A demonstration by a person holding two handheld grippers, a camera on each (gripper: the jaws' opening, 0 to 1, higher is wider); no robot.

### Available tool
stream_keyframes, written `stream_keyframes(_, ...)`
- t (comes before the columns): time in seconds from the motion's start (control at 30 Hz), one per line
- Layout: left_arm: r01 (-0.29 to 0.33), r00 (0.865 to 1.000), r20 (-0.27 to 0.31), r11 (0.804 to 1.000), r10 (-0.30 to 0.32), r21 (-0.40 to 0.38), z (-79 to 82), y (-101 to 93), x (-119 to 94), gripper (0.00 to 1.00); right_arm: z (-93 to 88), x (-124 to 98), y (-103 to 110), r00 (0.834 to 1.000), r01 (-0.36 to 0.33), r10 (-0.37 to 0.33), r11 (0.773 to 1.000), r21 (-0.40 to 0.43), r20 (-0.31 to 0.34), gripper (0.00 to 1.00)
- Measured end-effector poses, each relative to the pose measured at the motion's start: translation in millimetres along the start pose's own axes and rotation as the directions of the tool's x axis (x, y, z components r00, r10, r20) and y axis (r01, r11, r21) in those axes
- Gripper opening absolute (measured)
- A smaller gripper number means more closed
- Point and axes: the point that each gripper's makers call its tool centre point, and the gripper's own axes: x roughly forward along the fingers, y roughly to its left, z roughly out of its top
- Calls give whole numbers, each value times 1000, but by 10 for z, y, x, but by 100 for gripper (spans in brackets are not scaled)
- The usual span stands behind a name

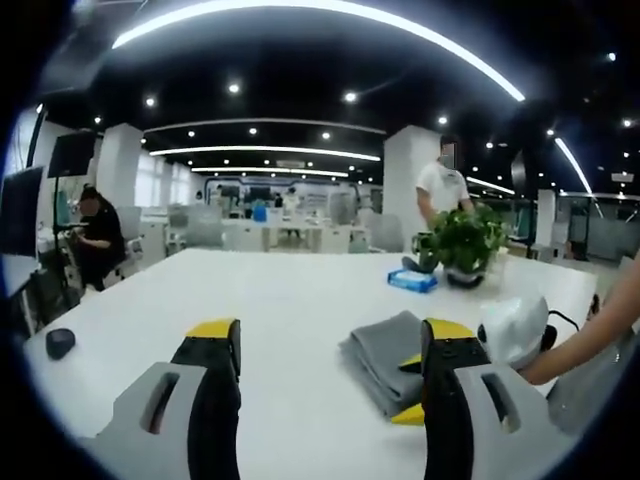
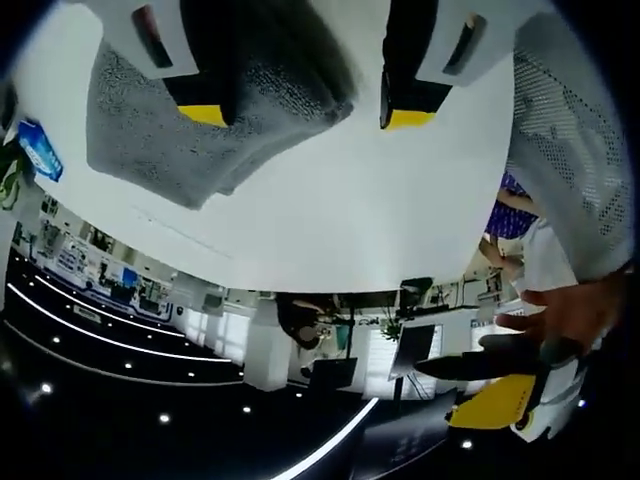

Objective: Open the folded towel by lifting each exposed corner and separating the folded layers until the towel lies flat within the target outline without major curled edges

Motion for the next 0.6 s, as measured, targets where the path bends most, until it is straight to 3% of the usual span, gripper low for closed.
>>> stream_keyframes(0.33,-10,1000,-19,1000,11,8,-37,30,10,73,2,3,-109,1000,29,-29,999,29,-3,43)
stream_keyframes(0.5,-18,1000,-17,1000,18,5,-33,27,3,72,17,-19,-156,999,40,-40,995,90,-2,38)
stream_keyframes(0.6,-28,1000,-13,999,28,22,-25,31,-5,72,-3,-17,-138,999,42,-41,998,39,-16,37)
